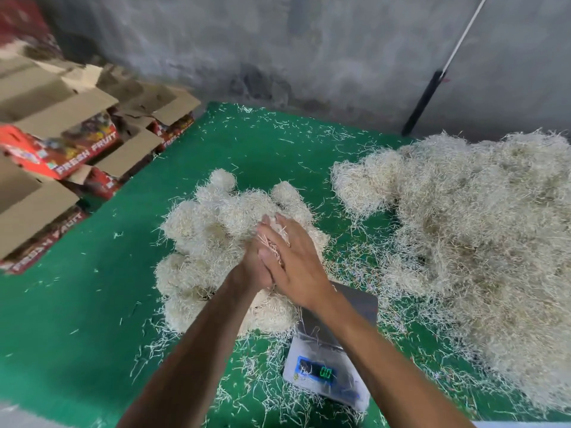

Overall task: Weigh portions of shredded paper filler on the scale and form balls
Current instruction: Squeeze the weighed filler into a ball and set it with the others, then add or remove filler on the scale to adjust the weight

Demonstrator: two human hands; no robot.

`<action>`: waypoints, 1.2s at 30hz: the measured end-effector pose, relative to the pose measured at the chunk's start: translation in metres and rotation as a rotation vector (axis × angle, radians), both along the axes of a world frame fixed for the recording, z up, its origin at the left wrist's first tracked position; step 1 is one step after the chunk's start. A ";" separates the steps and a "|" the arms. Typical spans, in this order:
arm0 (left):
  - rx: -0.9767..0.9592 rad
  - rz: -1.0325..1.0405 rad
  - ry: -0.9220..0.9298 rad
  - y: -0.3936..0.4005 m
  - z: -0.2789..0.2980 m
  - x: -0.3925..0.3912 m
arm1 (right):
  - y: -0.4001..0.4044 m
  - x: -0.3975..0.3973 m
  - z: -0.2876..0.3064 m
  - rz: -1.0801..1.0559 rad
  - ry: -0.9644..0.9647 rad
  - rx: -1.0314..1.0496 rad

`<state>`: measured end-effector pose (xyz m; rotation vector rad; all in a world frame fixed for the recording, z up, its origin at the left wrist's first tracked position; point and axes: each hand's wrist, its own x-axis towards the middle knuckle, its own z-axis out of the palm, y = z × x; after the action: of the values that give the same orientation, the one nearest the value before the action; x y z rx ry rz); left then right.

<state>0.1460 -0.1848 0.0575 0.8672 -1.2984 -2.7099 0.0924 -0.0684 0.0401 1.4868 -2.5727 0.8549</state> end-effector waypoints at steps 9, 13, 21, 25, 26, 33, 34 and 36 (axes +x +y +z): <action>0.326 0.123 -0.083 -0.025 -0.036 -0.006 | -0.065 -0.062 0.031 -0.133 -0.095 -0.102; 0.376 0.260 -0.226 -0.016 -0.053 -0.004 | -0.054 -0.088 0.014 -0.179 -0.151 0.118; 0.142 0.123 -0.281 0.022 -0.066 -0.050 | 0.042 -0.106 -0.035 -0.338 -0.259 0.106; 0.117 0.033 -0.276 0.047 -0.078 -0.082 | 0.102 -0.123 -0.047 -0.456 -0.305 0.072; 0.108 0.009 -0.278 0.053 -0.082 -0.089 | 0.117 -0.127 -0.052 -0.484 -0.322 0.079; -0.112 -0.213 -0.264 0.115 -0.104 -0.140 | 0.219 -0.152 -0.112 -0.654 -0.307 0.301; -0.178 -0.237 -0.263 0.124 -0.107 -0.148 | 0.229 -0.156 -0.119 -0.671 -0.300 0.342; -0.298 -0.274 -0.276 0.143 -0.113 -0.166 | 0.247 -0.166 -0.130 -0.708 -0.280 0.413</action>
<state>-0.0199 -0.0423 -0.0550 1.1297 -1.9476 -2.5414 -0.0739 0.1782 -0.0900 0.3965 -3.2679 0.4707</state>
